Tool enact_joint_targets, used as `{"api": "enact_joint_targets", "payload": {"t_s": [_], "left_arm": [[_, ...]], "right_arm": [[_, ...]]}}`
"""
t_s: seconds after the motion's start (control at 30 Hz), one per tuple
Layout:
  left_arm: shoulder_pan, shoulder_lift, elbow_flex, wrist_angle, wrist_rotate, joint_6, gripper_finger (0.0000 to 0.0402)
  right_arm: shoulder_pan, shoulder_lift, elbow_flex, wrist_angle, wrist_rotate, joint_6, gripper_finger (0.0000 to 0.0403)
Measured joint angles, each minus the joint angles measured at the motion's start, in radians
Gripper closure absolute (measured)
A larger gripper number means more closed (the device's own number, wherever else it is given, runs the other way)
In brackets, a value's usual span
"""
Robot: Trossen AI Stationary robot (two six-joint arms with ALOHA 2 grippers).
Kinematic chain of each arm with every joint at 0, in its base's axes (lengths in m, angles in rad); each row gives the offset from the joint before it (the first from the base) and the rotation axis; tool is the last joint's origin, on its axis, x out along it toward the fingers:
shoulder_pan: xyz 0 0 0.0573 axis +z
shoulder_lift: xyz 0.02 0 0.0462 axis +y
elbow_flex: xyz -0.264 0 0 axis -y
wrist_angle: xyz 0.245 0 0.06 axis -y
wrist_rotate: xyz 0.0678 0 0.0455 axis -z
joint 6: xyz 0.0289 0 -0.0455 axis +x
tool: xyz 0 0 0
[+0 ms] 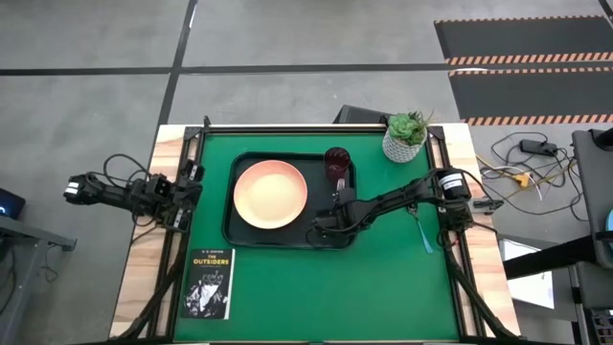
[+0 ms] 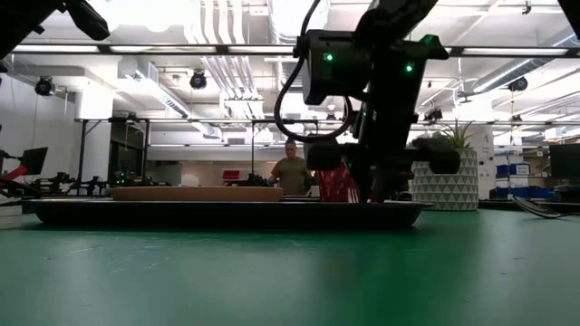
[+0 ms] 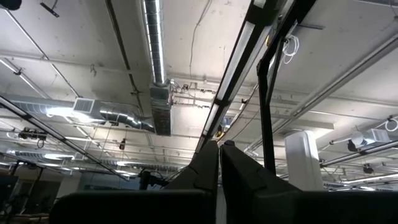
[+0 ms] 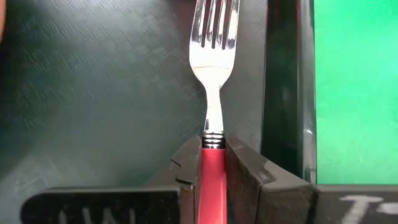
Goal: Pick and place plate/cup/fork/spoon on tray
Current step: Put the red fork on the right of the black tray
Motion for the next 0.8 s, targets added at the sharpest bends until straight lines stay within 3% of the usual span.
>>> {"api": "enact_joint_targets", "payload": {"t_s": [0.23,0.8], "left_arm": [[0.000,-0.001,0.000,-0.003,0.000,0.000,0.0402],[0.000,-0.001,0.000,-0.003,0.000,0.000,0.0402]], "right_arm": [[0.000,0.024,0.000,0.000,0.005,-0.007,0.0337],[0.000,-0.015,0.000,-0.082,-0.008,-0.052,0.0241]]}}
